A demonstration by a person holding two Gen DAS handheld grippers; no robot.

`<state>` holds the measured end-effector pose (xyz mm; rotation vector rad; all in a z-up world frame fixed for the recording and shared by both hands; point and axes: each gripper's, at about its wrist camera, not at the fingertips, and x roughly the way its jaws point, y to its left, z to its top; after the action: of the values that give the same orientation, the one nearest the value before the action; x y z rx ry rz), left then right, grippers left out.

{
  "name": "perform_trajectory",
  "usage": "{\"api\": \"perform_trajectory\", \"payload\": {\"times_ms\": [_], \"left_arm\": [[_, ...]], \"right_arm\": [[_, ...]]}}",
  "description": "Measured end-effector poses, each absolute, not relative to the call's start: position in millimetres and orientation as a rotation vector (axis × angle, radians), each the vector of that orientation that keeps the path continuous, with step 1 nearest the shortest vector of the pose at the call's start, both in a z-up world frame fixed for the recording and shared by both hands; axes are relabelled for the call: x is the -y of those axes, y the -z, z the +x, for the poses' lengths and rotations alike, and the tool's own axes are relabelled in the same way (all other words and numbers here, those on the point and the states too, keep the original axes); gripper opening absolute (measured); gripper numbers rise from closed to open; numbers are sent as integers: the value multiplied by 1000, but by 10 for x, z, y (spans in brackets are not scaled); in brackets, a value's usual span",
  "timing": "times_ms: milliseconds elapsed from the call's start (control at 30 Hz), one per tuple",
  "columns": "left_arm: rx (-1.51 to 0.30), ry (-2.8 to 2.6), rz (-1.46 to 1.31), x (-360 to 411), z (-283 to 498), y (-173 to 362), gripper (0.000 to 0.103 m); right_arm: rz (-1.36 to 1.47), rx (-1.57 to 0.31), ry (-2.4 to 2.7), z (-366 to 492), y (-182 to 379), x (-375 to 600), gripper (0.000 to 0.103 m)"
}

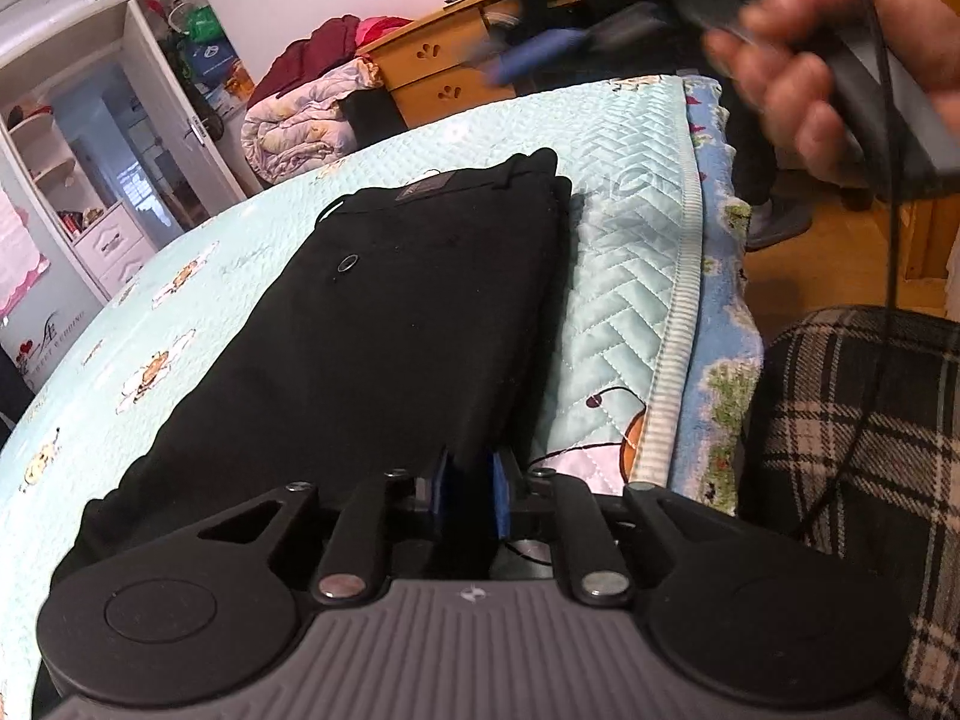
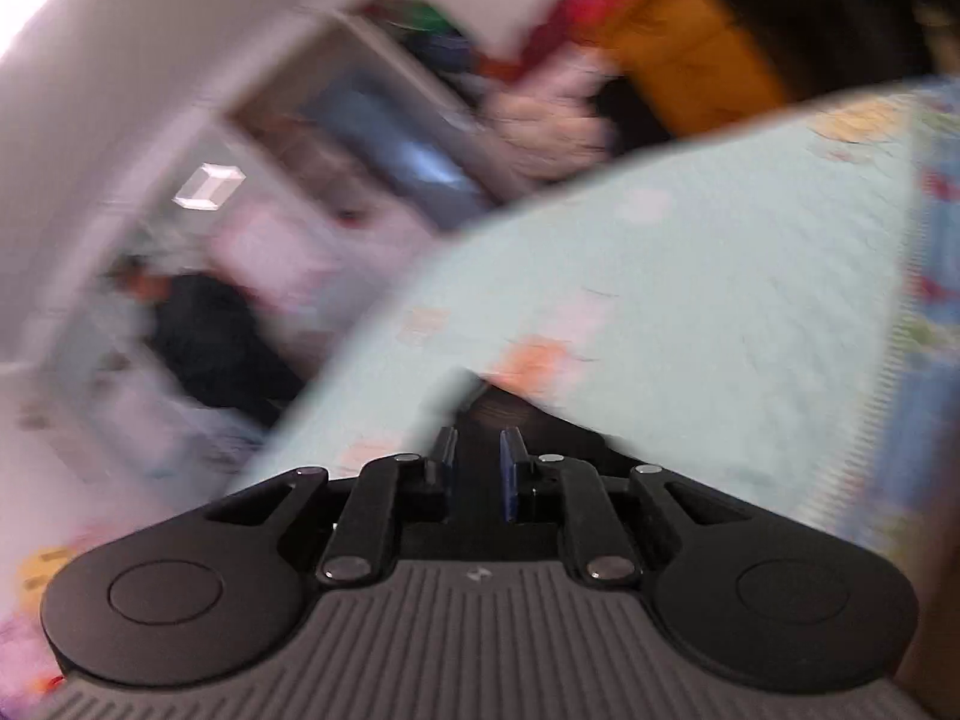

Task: Fold clothes

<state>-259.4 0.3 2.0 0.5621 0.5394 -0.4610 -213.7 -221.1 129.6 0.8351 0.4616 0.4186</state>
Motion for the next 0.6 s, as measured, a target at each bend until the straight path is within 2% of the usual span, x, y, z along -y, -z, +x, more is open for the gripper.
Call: {"api": "perform_trajectory", "payload": {"times_ms": [67,133,167,267,467,600], "left_arm": [[-540,458,540,-17,-2593,-27,16],[-547,452,491,-78,-2595,-57,22],[-553,452,459,-122,-2597,-74,23],[-578,482,297,-362,-2608,-178,24],[-519,480,-287,-987,-2324,-487,20],[-545,319,-593,-1383,-2089,-184,20]], "right_arm": [[894,-488,-590,-1949,-1238,2096,20],[973,-616,-588,-1706,-853,2033,19],[1014,-650,-579,-1637,-666,2045,0],[1133,-632,-593,-1589,-246,2186,0],[1079,-631,-564,-1634,-290,2204,0],[1042,-646,-531,-1637,-358,2145,0]]}}
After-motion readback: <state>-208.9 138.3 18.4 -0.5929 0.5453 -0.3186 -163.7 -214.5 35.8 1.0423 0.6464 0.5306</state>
